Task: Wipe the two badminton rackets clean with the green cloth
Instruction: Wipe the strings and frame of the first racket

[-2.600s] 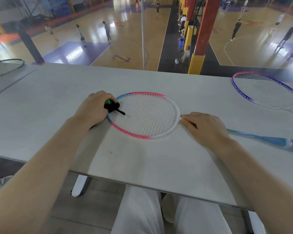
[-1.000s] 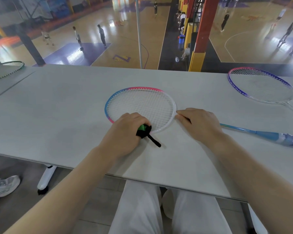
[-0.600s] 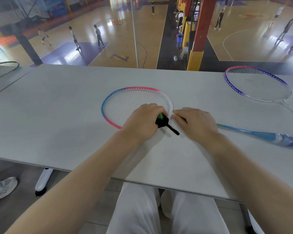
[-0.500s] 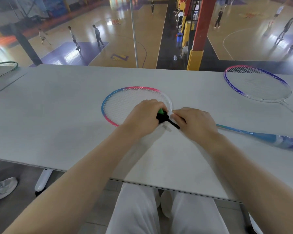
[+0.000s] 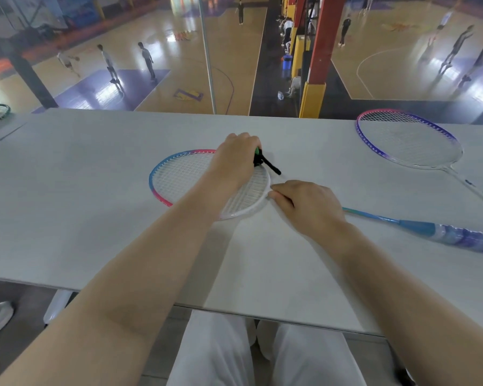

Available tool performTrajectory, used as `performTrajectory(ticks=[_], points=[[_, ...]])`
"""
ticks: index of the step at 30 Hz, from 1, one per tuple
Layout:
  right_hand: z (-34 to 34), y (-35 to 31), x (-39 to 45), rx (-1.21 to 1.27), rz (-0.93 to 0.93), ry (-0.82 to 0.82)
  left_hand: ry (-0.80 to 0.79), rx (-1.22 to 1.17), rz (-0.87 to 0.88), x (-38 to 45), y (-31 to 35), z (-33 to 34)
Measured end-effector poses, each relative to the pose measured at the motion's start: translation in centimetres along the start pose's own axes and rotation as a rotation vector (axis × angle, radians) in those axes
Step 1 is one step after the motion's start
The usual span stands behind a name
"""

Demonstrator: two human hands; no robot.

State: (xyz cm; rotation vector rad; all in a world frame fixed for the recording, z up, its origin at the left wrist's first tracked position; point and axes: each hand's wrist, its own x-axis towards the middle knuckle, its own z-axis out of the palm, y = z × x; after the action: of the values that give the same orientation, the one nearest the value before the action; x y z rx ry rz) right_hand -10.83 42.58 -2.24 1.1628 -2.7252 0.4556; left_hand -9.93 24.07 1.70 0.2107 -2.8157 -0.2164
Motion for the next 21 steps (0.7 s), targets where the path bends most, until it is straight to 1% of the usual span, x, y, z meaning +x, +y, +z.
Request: performTrajectory(ticks=[2,6,8,13,15,17,21], points=[[0.0,0.0,0.0,0.007,0.007,0.003,-0.049,-0.047,0.006,-0.1,-0.3,-0.7],[-0.2,-0.1,0.0,0.031,0.019,-0.014,-0.217,-0.103,0.036,-1.9,-0.7,-2.8],[-0.4,-0.2,-0.1,0.033,0.024,-0.023,-0.244,-0.130,0.044,-3.8,-0.7,-3.8],[-0.7,-0.4,-0.1,0.002,0.036,-0.073,-0.299,-0.205,0.133,-9.6,-0.5,-5.3],[-0.9,-0.5,0.0,0.012,0.050,-0.078,-0.321,-0.255,0.126,-11.4,-0.9,-5.8],[-1.0,-0.5,0.0,0.023,0.062,-0.091,-0.261,-0.318,0.095,-13.1,-1.5,-6.1],[-1.9,-0.9,0.0,0.085,0.079,-0.115,-0.021,-0.429,0.019,-15.1,-2.5,-6.4]])
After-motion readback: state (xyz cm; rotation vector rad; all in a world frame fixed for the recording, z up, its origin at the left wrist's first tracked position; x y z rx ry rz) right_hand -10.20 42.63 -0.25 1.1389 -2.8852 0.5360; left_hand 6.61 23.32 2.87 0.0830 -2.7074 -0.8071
